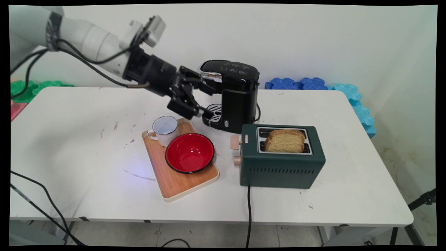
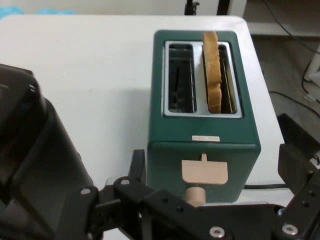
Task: Press the toaster switch
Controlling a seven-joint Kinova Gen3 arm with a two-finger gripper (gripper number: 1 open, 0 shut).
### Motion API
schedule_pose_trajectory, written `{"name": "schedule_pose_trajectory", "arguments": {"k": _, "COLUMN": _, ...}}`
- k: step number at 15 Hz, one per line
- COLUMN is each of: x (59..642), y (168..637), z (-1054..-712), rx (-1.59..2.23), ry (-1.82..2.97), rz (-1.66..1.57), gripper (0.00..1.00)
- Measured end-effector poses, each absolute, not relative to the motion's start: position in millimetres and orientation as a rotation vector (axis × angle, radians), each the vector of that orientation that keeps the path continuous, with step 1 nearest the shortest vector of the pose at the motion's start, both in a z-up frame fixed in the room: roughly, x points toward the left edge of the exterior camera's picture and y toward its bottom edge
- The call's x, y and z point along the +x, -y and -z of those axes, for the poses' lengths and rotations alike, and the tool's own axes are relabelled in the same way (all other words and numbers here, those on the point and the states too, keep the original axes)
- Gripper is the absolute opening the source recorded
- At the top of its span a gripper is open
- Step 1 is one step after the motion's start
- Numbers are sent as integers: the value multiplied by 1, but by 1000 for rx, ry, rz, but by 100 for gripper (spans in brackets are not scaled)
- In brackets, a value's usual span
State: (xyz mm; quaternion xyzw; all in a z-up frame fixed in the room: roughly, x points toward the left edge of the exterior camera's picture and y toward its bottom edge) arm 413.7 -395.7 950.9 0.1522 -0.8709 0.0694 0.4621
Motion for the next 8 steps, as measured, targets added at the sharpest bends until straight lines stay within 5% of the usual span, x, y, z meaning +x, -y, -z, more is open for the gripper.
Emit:
{"name": "schedule_pose_trajectory", "arguments": {"k": 6, "x": 399, "y": 399, "z": -928, "rx": 343, "ry": 2182, "rz": -144, "gripper": 100}}
{"name": "schedule_pose_trajectory", "arguments": {"k": 7, "x": 397, "y": 400, "z": -925, "rx": 340, "ry": 2188, "rz": -144, "gripper": 0}}
{"name": "schedule_pose_trajectory", "arguments": {"k": 8, "x": 396, "y": 400, "z": -923, "rx": 337, "ry": 2192, "rz": -144, "gripper": 0}}
